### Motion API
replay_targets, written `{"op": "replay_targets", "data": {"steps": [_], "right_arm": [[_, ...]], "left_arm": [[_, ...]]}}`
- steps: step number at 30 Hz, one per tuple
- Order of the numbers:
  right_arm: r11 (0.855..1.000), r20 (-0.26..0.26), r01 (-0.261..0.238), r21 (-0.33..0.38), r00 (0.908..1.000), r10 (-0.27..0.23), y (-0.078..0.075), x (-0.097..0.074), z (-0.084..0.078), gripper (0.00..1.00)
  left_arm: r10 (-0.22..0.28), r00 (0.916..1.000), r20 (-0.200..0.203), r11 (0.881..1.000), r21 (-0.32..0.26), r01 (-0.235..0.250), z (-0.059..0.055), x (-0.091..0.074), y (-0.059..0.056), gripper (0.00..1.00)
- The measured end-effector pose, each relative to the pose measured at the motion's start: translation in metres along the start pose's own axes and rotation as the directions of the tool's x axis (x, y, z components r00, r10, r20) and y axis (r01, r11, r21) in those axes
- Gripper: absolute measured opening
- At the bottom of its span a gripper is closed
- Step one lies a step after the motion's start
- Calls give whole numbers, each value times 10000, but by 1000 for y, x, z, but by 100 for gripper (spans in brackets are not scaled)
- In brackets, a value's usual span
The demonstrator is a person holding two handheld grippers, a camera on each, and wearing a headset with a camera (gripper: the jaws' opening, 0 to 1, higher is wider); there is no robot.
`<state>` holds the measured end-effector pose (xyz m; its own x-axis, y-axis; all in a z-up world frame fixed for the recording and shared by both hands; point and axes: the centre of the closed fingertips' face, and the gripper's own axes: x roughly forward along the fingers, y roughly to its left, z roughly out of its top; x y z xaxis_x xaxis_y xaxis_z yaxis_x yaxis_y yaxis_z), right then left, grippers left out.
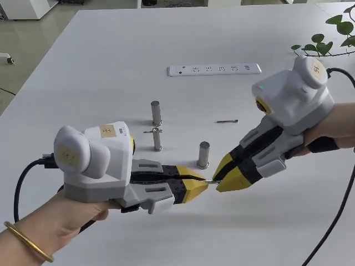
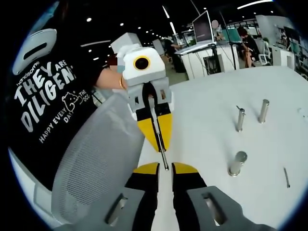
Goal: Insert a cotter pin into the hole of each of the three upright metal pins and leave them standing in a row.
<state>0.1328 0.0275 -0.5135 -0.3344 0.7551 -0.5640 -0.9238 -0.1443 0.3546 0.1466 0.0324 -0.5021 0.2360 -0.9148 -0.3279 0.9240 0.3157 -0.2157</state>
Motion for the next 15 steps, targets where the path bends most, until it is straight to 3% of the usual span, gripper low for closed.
{"op": "replay_targets", "data": {"steps": [10, 13, 15], "right_arm": [[9996, -38, -183, -233, 9998, 182, 5, 3, 0, 0], [9965, -157, -238, -806, 9996, 226, 6, 3, -1, 0], [9963, -266, -267, -816, 9993, 246, 8, 4, -1, 0]], "left_arm": [[-244, 9997, 93, 9997, -29, 245, 2, 1, -5, 0], [-276, 9996, 76, 9996, -34, 276, 1, 1, -6, 0], [-321, 9995, 29, 9995, -34, 321, 0, 1, -7, 0]]}}
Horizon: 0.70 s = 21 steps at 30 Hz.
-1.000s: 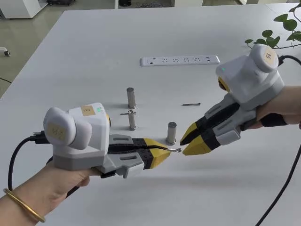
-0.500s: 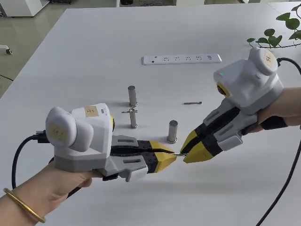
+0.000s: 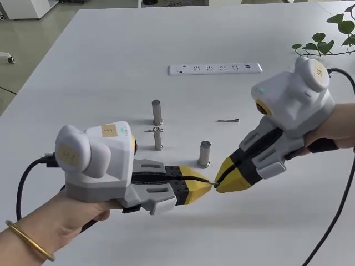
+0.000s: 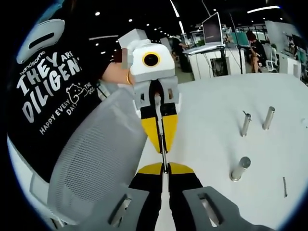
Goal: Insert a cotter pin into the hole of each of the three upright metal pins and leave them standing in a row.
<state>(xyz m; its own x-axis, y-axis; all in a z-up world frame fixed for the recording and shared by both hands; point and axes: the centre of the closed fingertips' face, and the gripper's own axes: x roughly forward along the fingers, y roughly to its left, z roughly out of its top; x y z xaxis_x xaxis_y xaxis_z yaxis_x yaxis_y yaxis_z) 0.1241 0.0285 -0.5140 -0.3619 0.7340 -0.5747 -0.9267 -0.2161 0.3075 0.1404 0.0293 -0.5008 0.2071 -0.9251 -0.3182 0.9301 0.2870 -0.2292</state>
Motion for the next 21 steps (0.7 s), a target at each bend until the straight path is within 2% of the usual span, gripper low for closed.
{"op": "replay_targets", "data": {"steps": [7, 11, 16, 21], "right_arm": [[9990, -471, 31, -447, 9989, -52, 1, 2, -3, 0], [9975, -796, 181, -684, 9966, -236, -2, 1, -5, 0], [9958, -976, 432, -807, 9939, -510, -8, -2, -7, 0], [9952, -1183, 698, -692, 9899, -777, -14, -7, -12, 0]], "left_arm": [[15, 9999, -167, 9999, 111, -14, -4, 1, -1, 1], [236, 9994, -270, 9994, 259, -229, -6, 2, 2, 1], [565, 9980, -282, 9984, 109, -562, -7, 3, 9, 2], [1035, 9943, -271, 9946, 119, -1032, -8, 2, 19, 8]]}}
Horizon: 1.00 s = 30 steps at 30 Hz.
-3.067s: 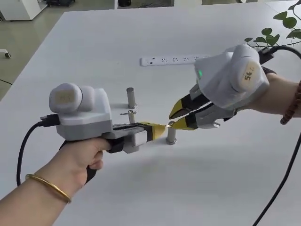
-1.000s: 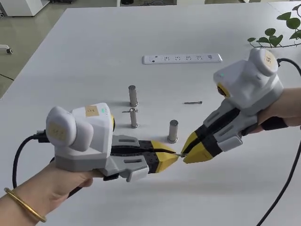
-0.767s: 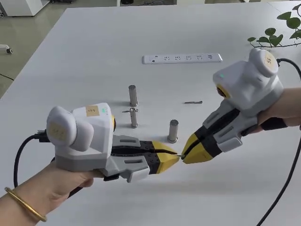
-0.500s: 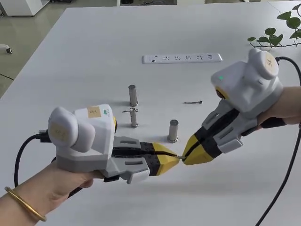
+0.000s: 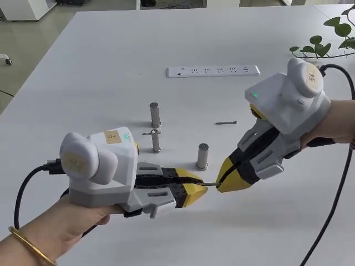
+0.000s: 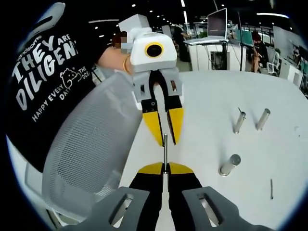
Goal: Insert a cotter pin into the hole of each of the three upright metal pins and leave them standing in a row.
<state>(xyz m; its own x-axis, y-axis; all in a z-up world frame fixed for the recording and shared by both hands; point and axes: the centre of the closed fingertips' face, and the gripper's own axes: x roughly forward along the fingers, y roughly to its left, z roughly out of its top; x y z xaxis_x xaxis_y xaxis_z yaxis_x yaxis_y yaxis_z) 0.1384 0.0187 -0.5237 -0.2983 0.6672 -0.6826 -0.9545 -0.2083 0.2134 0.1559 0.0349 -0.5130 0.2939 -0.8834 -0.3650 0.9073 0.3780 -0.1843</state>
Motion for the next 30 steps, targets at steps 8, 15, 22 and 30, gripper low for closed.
{"op": "replay_targets", "data": {"steps": [8, 15, 22, 30], "right_arm": [[9973, -217, 585, 439, 9981, -576, -16, -10, -13, 0], [9900, -371, 1230, 690, 9920, -1207, -31, -18, -20, 0], [9803, -550, 1755, 905, 9837, -1711, -49, -22, -27, 0], [9676, -769, 2241, 1164, 9733, -2162, -64, -27, -37, 0]], "left_arm": [[739, 9973, 45, 9972, 97, -740, 0, -1, 15, 17], [1772, 9841, 82, 9841, -110, -1771, -3, 0, 36, 19], [2664, 9638, 62, 9637, -178, -2663, -5, 5, 53, 21], [3238, 9461, -118, 9458, -236, -3240, -11, 16, 67, 21]]}}
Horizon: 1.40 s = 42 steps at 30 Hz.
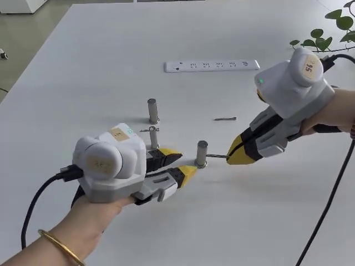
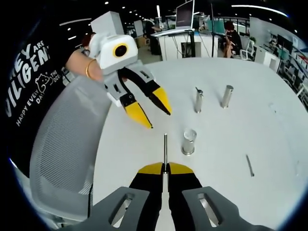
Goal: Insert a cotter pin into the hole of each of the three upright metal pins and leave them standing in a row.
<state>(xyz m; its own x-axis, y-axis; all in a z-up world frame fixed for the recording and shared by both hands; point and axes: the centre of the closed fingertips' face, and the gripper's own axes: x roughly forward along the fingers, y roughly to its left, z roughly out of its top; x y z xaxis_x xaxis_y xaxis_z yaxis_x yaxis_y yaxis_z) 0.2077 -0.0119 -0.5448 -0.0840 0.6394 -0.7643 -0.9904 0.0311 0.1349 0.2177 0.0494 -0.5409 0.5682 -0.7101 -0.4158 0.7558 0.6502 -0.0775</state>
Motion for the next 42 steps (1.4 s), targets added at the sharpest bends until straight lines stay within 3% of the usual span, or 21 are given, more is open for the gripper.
{"op": "replay_targets", "data": {"steps": [7, 18, 32, 42], "right_arm": [[9993, -204, 304, 205, 9993, -300, -15, 2, -9, 0], [9964, -386, 694, 490, 9970, -676, -36, 7, -19, 0], [9969, -219, 535, 581, 9984, -523, -36, 10, -15, 0], [9976, -175, 445, 533, 9989, -436, -35, 10, -15, 0]], "left_arm": [[440, 9989, -134, 9989, 146, -438, -3, 13, 8, 22], [499, 9974, -529, 9981, 388, -479, -9, 33, 13, 21], [474, 9952, -854, 9982, 413, -440, -18, 53, 15, 17], [452, 9947, -927, 9952, 908, -367, -18, 60, 15, 13]]}}
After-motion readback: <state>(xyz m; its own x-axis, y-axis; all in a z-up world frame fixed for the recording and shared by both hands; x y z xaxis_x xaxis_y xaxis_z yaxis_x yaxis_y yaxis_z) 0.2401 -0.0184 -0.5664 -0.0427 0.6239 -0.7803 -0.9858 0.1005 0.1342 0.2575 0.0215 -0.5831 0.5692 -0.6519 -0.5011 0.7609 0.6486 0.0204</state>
